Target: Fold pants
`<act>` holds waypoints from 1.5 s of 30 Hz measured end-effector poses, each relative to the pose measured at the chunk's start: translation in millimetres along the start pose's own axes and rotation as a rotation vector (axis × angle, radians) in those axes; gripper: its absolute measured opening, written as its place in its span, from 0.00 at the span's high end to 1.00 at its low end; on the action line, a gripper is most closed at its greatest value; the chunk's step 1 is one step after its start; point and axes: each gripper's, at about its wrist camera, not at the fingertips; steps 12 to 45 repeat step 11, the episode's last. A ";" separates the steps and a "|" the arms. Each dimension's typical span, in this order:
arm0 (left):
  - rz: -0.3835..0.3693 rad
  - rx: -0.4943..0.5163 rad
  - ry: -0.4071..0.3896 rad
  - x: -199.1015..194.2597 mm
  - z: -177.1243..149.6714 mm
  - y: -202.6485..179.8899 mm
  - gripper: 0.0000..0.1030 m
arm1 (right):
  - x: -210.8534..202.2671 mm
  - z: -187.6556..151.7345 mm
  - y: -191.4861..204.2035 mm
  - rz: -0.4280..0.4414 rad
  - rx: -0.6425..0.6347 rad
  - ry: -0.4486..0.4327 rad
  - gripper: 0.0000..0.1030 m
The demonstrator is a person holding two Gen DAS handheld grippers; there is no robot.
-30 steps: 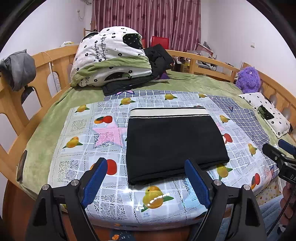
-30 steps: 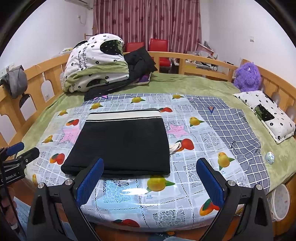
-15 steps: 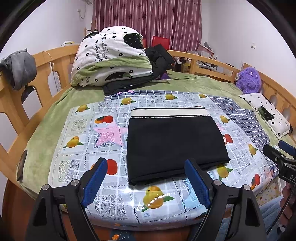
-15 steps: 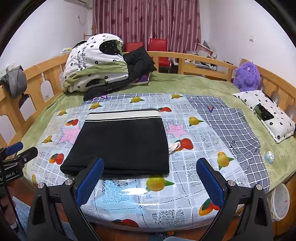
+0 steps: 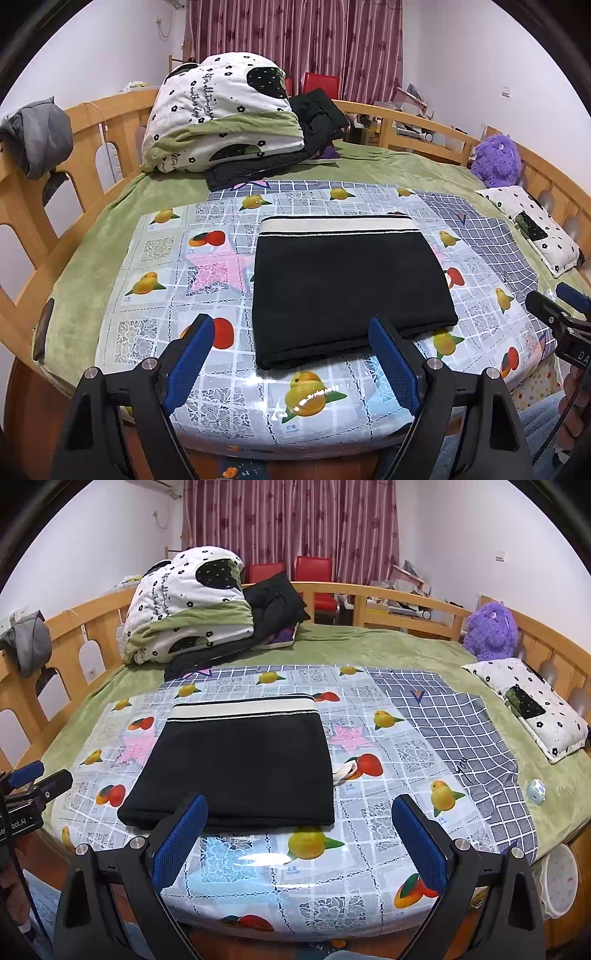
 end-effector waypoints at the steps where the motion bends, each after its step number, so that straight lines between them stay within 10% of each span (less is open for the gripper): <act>1: -0.002 0.000 -0.001 0.0 0.1 -0.3 0.18 | -0.1 0.0 0.0 -0.001 0.001 0.000 0.04; 45: 0.010 0.014 -0.021 -2.5 -1.0 -1.2 0.18 | -0.8 1.5 -1.4 0.008 0.004 -0.009 0.04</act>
Point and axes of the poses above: each gripper's, at about its wrist camera, not at the fingertips, and x roughly the way its jaws point, y to its left, z to its top, and after that the axes turned 8 degrees about -x, right-handed
